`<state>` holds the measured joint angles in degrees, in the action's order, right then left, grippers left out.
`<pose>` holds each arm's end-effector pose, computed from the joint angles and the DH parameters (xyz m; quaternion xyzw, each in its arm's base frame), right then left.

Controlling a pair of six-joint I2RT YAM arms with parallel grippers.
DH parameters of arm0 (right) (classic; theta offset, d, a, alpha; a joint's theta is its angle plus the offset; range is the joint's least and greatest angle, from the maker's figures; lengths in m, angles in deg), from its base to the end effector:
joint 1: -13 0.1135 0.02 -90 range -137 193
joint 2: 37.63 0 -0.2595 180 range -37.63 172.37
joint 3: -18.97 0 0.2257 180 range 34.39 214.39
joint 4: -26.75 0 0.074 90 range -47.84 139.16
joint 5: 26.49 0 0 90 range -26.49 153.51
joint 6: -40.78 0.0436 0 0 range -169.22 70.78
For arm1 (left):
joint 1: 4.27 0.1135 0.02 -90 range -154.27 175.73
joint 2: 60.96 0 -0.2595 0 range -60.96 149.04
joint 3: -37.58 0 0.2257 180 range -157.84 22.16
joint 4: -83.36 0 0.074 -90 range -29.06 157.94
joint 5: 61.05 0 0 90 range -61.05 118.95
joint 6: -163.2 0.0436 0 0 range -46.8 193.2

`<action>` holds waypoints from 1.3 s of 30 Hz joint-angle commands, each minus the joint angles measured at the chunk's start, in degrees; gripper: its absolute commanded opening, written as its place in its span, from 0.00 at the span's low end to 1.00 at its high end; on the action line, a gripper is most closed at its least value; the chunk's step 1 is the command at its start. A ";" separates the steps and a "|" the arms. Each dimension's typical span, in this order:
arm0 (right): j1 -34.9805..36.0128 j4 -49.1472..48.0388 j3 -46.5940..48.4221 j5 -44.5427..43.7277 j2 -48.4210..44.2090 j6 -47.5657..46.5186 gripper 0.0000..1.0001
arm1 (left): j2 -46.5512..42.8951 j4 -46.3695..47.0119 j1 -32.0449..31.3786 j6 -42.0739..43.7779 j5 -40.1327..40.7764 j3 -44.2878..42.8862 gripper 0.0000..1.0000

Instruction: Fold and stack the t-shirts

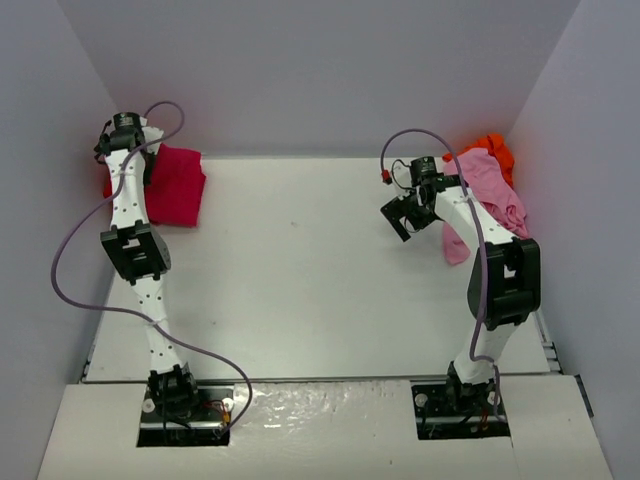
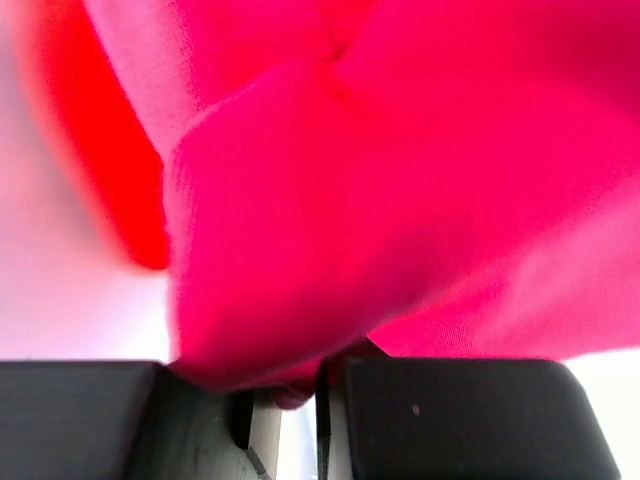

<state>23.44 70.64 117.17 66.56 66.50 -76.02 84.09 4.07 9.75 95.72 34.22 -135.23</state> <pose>0.3769 0.0718 0.2520 -0.3084 0.8868 -0.0241 0.3434 0.4894 0.1263 0.2754 0.0548 0.9417 0.1444 0.2989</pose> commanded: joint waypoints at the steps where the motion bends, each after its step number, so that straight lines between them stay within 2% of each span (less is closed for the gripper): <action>1: -0.15 -0.44 0.00 0.20 -4.37 0.54 1.00 | -4.63 6.52 0.55 2.21 5.49 -3.66 0.00; 4: -0.15 -0.44 -0.08 0.66 -4.44 0.62 1.00 | -2.32 9.66 0.33 3.15 10.16 -4.05 0.04; 5: -0.15 -0.47 -0.11 1.04 -4.55 0.65 1.00 | -1.76 10.81 0.41 2.19 11.24 -4.18 0.32; 6: -0.15 -0.51 -0.15 1.45 -4.67 0.69 1.00 | -1.34 11.93 0.53 0.91 12.20 -4.22 0.68; 7: -0.15 -0.50 -0.14 1.69 -4.77 0.65 1.00 | -1.61 12.98 0.78 -0.62 12.27 -3.41 0.86; 8: -0.15 -0.45 -0.09 1.83 -4.86 0.56 1.00 | -2.28 13.97 1.09 -2.28 11.84 -2.12 0.94; 9: -0.15 -0.44 -0.14 1.99 -5.07 0.41 1.00 | -3.15 15.85 1.55 -4.86 9.23 -0.62 0.97; 13: -0.24 -0.63 -0.35 2.59 -6.50 -0.06 1.00 | -10.32 21.60 1.88 -11.12 1.75 8.84 0.97; 17: -0.33 -1.75 -1.00 2.97 -7.74 0.07 1.00 | -12.94 20.45 1.88 -16.01 -3.43 7.33 0.97; 20: -0.33 -2.64 -0.88 2.94 -7.87 0.94 1.00 | -18.62 23.32 1.90 -17.07 -8.09 11.34 0.97; 23: -0.42 -3.55 -1.24 2.61 -8.70 1.44 1.00 | -27.08 31.73 1.78 -17.22 -13.81 25.20 0.97; 25: -0.49 -4.12 -1.54 2.03 -9.01 1.78 1.00 | -33.83 34.60 1.48 -18.10 -17.97 31.19 0.97; 28: -0.68 -4.68 -2.12 2.05 -9.34 1.99 1.00 | -39.27 36.51 1.19 -21.00 -24.48 38.54 0.97; 30: -0.75 -5.07 -2.52 2.38 -9.51 1.96 1.00 | -46.30 39.07 1.00 -21.33 -27.93 46.66 0.97; 35: -0.88 -5.94 -3.40 3.81 -10.05 2.90 1.00 | -61.10 49.32 0.14 -19.20 -28.11 72.68 0.97; 39: -2.03 -8.77 -5.46 8.34 -13.51 3.41 1.00 | -72.89 52.18 0.22 -16.00 -26.83 84.57 0.97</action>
